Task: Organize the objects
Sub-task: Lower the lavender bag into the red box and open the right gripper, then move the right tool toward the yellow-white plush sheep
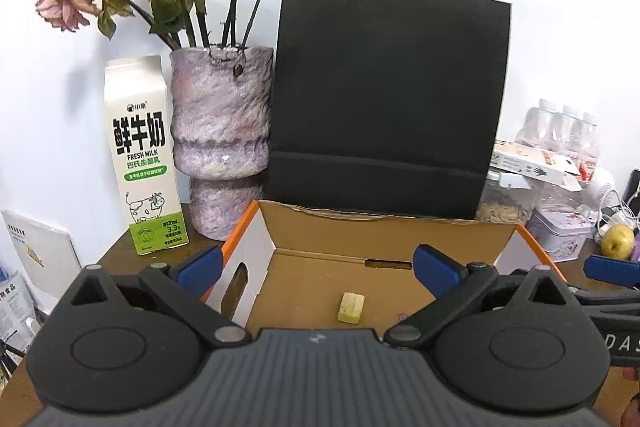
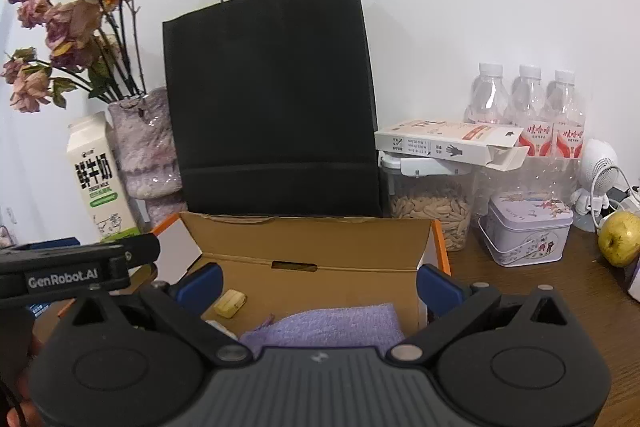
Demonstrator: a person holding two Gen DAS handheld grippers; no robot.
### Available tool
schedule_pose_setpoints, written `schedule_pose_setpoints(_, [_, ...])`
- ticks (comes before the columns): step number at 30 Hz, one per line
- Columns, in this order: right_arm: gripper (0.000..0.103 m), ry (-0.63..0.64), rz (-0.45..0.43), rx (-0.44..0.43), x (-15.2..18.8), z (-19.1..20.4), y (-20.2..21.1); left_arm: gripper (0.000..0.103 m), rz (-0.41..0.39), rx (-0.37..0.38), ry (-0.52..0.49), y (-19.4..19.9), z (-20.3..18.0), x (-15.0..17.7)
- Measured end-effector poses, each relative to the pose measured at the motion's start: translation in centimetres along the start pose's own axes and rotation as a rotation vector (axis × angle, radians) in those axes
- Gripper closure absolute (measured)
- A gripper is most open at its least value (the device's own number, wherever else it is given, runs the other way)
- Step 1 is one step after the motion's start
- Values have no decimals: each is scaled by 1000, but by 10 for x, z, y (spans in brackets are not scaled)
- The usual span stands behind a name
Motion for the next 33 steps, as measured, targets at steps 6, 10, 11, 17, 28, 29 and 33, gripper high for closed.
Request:
schedule_pose_setpoints(6, [0, 17, -16, -13, -3, 2, 20, 0, -9, 14, -21, 23, -3, 0])
schedule_pose_setpoints(10, [0, 33, -29, -34, -6, 5, 35, 0, -16, 21, -37, 40, -4, 0])
schedule_pose_setpoints(11, [0, 35, -34, -35, -6, 5, 39, 0, -18, 23, -38, 44, -4, 0])
schedule_pose_setpoints(17, [0, 53, -58, -37, -9, 7, 64, 0, -21, 48, -37, 69, -3, 2])
schedule_pose_setpoints(28, [0, 100, -43, -29, 10, 4, 103, 0, -31, 74, -15, 106, 2, 12])
schedule_pose_setpoints(29, [0, 104, -41, -29, 12, 4, 107, 0, -32, 75, -15, 111, 2, 13])
schedule_pose_setpoints(33, [0, 114, -41, -32, 20, 4, 124, 0, -34, 79, -14, 125, 6, 21])
Point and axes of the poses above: each gripper's, at about its wrist camera, not at the fingertips, and y roughly against the way its jaws point, z to its left, x to its underside, the point moved 6 cm from there along -y, roughly the way its jaws point, and after that the axes turned 14 degrees about -z, right-handed, at the moved point
